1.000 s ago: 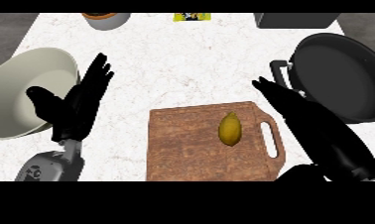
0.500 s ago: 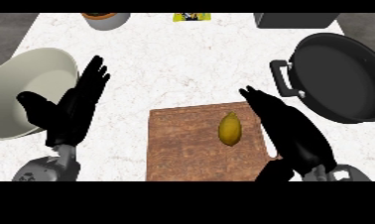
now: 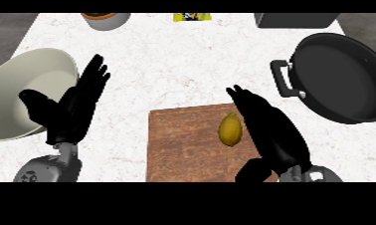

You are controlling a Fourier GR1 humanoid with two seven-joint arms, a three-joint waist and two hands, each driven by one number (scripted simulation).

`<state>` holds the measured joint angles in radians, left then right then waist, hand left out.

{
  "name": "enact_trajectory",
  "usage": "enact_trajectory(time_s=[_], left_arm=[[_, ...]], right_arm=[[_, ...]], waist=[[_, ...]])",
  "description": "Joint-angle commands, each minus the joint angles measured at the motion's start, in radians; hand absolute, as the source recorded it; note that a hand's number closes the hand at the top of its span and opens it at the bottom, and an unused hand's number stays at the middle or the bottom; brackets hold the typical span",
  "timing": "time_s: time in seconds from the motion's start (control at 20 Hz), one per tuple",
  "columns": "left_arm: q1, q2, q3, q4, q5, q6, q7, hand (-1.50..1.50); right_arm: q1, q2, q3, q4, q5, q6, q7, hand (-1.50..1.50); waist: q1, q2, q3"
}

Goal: Pick the lemon from the cutting board and place it in the pot

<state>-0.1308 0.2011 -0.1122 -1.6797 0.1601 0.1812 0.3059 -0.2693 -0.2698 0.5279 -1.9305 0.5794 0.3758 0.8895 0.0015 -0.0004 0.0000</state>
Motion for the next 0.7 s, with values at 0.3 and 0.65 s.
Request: enact_trajectory(time_s=[0.3, 0.65], left_arm=[[0.012, -0.057, -0.01, 0.007, -0.057, -0.005, -0.007, 0.0], [0.01, -0.058, 0.024, -0.022, -0.044, -0.042, 0.025, 0.0]], right_arm=[[-0.016, 0.133, -0.015, 0.188, 0.135, -0.008, 0.007, -1.5], [-0.011, 0.151, -0.041, 0.251, 0.2, 0.025, -0.04, -1.5]], waist=[[0.001, 0.001, 0.0], [0.002, 0.0, 0.0]])
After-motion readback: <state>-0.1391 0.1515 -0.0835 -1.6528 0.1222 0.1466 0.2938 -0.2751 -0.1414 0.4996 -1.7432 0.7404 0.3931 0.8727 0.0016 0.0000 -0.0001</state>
